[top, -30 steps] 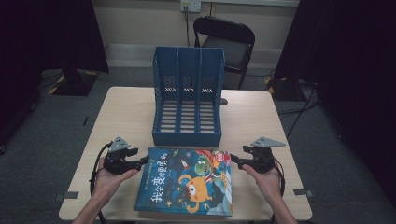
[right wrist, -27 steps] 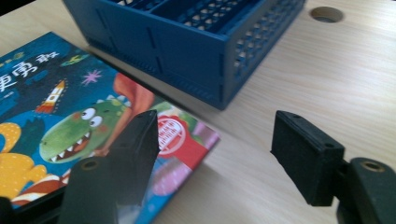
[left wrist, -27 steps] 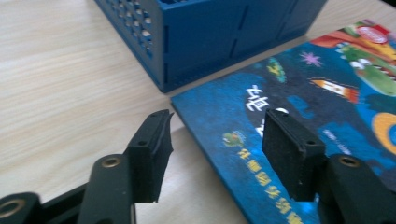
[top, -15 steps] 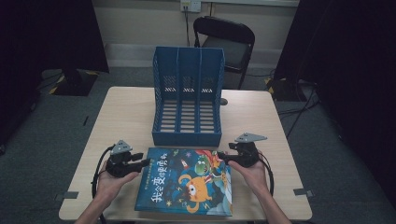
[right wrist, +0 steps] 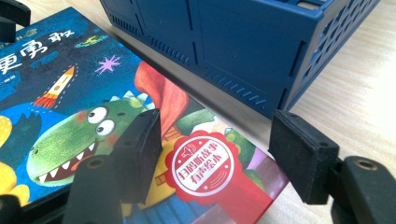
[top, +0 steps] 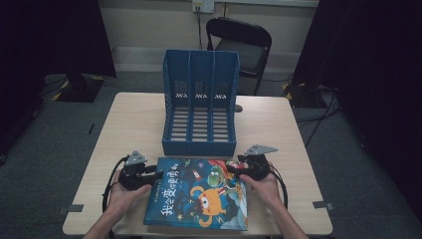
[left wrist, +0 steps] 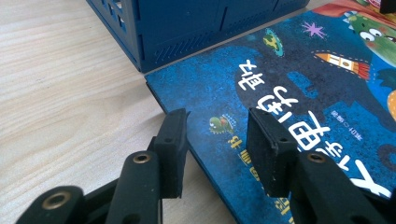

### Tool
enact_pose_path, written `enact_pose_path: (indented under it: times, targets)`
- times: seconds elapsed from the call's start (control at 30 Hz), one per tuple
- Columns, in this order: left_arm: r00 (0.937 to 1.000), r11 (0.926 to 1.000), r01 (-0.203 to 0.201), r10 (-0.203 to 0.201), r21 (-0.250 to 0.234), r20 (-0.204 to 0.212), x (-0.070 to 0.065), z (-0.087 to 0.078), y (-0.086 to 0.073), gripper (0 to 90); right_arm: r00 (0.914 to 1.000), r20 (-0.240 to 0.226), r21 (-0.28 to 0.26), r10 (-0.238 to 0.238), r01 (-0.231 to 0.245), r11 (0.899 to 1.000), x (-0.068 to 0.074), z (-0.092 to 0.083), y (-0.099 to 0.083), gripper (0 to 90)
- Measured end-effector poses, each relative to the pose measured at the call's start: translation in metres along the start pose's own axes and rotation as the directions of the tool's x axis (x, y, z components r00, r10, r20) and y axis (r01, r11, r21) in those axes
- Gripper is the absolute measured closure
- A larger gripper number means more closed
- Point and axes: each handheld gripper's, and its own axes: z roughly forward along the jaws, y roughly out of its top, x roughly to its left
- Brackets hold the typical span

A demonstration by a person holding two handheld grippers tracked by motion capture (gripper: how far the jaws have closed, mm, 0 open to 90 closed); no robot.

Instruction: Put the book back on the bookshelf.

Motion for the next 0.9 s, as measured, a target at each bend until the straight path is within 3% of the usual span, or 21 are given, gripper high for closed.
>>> enact_pose_path:
  times: [0.2, 0.33, 0.43, 0.9]
  targets:
    - [1.0000, 0.9999, 0.007, -0.007, -0.014, 0.004, 0.000, 0.002, -0.001, 60.4, 0.9999, 0.010, 0.032, -0.005, 0.005, 0.999, 0.002, -0.002, 0.002, 36.9]
    - [0.9998, 0.9999, 0.015, -0.016, 0.008, 0.013, -0.001, 0.004, 0.003, 60.6, 0.9998, 0.015, 0.053, -0.016, 0.015, 0.998, 0.005, -0.007, 0.003, 39.9]
    - [0.9998, 0.9997, 0.004, -0.005, 0.024, 0.019, -0.009, 0.003, 0.003, 56.7, 0.9990, 0.025, 0.058, -0.036, 0.035, 0.998, 0.009, -0.014, -0.001, 41.2]
    - [0.9984, 0.9995, -0.026, 0.026, 0.014, 0.050, -0.013, 0.007, 0.005, 60.9, 0.9978, 0.011, 0.063, -0.066, 0.065, 0.996, 0.018, -0.042, -0.020, 46.3]
